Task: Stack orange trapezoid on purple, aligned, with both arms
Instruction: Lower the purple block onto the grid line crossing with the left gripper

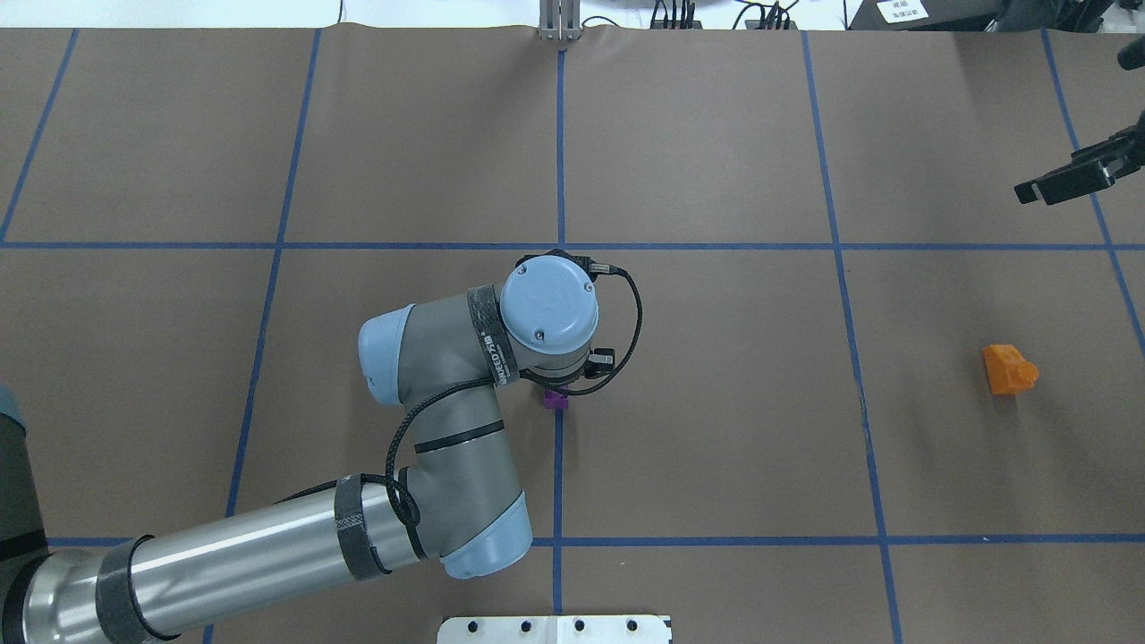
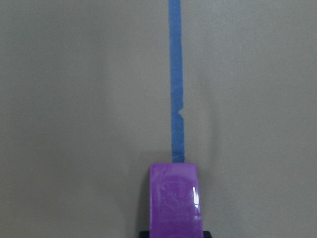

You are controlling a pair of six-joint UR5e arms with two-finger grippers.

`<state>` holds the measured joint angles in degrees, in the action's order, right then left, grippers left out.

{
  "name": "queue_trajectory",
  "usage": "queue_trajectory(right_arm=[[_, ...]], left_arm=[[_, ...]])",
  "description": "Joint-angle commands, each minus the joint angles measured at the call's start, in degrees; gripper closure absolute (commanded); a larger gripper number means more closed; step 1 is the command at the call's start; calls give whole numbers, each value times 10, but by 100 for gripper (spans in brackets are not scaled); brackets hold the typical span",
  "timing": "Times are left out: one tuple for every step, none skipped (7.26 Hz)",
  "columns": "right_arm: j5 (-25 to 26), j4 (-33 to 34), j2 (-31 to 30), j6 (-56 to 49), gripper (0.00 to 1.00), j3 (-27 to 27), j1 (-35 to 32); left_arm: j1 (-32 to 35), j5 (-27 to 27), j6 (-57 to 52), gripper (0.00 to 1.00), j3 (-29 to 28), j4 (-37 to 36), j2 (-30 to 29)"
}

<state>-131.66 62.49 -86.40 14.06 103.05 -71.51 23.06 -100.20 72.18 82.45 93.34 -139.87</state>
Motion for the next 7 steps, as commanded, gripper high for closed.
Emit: queue_trajectory(right_arm=[[0, 0, -2, 0, 0, 0, 0], [0, 0, -3, 0, 0, 0, 1], [-1, 0, -4, 0, 0, 0, 0], [-2, 0, -6, 0, 0, 0, 1], [-4, 0, -8, 0, 0, 0, 1], [-4, 0, -17, 1, 0, 0, 1], [-6, -1, -29, 10, 0, 3, 2]], left_arm=[[-7, 10, 0, 51, 0, 1, 0], [-13, 24, 0, 19, -3, 7, 0], [-15, 27, 1, 1, -11, 19, 0], [-15, 26, 1, 1, -12, 24, -1], [-12, 26, -5, 1, -6, 23, -1], [-1, 21, -5, 1, 26, 18, 0], [7, 21, -6, 1, 68, -9, 3]])
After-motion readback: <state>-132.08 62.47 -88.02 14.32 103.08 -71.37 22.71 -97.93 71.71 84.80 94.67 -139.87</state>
